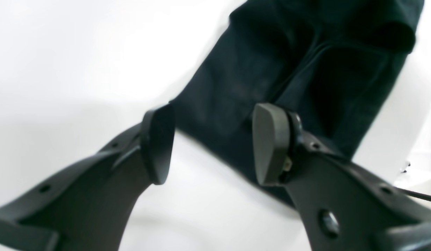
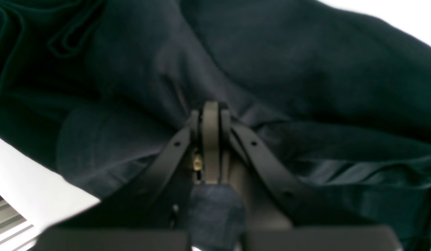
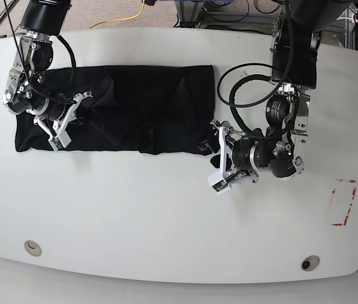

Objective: Layout the t-shirt on the table in an organized manner, then fold the t-shirt properly
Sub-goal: 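Lay the lifted end over the strip's middle and release with the left gripper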

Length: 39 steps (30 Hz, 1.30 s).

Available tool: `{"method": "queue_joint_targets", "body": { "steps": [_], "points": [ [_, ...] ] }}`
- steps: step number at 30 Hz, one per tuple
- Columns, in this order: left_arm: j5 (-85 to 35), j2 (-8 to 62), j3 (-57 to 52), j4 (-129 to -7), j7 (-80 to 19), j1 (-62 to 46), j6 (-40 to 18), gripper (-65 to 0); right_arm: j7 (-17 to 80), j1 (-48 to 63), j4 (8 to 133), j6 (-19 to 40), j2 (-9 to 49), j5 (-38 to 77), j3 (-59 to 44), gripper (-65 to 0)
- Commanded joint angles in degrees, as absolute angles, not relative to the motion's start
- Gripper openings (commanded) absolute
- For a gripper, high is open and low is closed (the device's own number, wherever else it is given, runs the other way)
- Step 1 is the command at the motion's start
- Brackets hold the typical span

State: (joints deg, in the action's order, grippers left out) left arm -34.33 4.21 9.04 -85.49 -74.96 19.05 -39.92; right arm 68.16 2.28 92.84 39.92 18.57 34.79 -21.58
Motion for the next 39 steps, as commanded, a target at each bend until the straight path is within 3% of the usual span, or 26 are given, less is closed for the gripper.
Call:
{"method": "queue_joint_targets", "body": {
  "steps": [1, 7, 15, 39],
  "points": [
    [-35.2, 3.1, 9.1, -84.3, -73.8, 19.8, -40.0, -31.9, 67.3, 0.9, 93.9, 40.0, 19.4, 35.7, -21.8, -65.0],
    [-35.1, 2.2, 9.1, -80.2, -73.7, 19.4, -40.0, -32.1, 67.3, 0.8, 93.9, 40.0, 19.4, 35.7, -21.8, -65.0],
    [-36.3, 1.4, 11.6, -79.5, -75.5, 18.6, -40.0, -39.2, 67.3, 0.8, 93.9, 40.0, 19.4, 35.7, -21.8, -65.0],
    [-64.7, 1.4, 33.5, -81.4, -80.0, 26.4, -40.0, -39.2, 67.3, 0.0, 93.8, 40.0, 19.4, 35.7, -21.9, -65.0]
  ]
}}
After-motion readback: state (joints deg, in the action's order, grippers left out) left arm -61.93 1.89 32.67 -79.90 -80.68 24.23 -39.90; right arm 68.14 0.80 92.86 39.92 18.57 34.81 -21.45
